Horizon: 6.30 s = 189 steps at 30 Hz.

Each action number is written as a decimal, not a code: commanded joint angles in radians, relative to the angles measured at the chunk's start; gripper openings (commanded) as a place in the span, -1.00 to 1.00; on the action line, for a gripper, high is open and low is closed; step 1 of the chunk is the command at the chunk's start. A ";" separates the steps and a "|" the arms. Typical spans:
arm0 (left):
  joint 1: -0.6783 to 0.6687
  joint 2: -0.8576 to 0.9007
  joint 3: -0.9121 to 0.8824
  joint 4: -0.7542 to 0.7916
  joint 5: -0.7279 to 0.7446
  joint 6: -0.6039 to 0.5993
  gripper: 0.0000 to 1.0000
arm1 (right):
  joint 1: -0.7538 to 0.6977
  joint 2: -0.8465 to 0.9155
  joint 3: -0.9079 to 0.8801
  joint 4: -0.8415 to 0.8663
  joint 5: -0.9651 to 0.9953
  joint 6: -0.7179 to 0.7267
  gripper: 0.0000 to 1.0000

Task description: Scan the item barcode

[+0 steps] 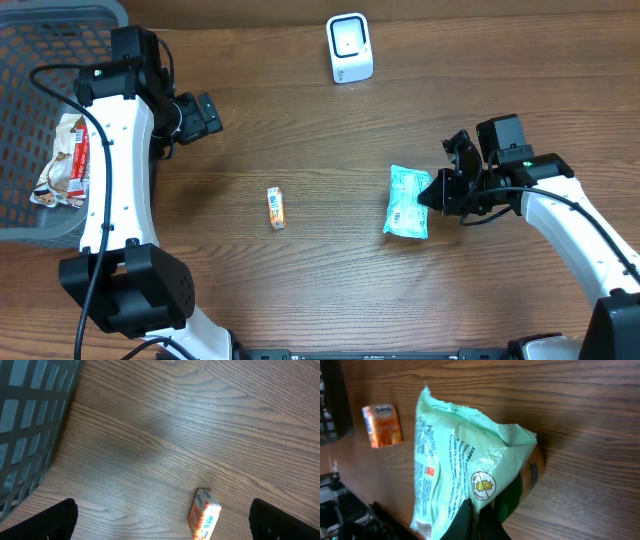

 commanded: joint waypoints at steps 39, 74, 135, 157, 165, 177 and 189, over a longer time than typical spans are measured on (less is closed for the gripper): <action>0.003 -0.033 0.019 0.001 -0.003 0.018 0.99 | 0.549 0.263 0.145 0.414 0.475 0.264 -0.32; 0.003 -0.033 0.019 0.001 -0.003 0.018 1.00 | 0.264 0.082 0.357 -0.337 0.460 0.235 0.69; 0.003 -0.033 0.019 0.001 -0.003 0.018 1.00 | 0.430 0.187 0.545 -0.275 0.683 0.419 0.85; 0.003 -0.033 0.019 0.001 -0.003 0.018 0.99 | 0.569 0.398 0.427 0.185 0.508 0.509 -0.93; 0.003 -0.033 0.019 0.001 -0.003 0.018 0.99 | 0.595 0.560 0.427 0.173 0.507 0.509 -0.93; 0.003 -0.033 0.019 0.001 -0.003 0.018 1.00 | 0.506 0.557 0.491 -0.109 0.531 0.350 -0.92; 0.003 -0.033 0.019 0.001 -0.003 0.018 1.00 | 0.553 0.557 0.816 -0.219 0.411 0.305 -0.08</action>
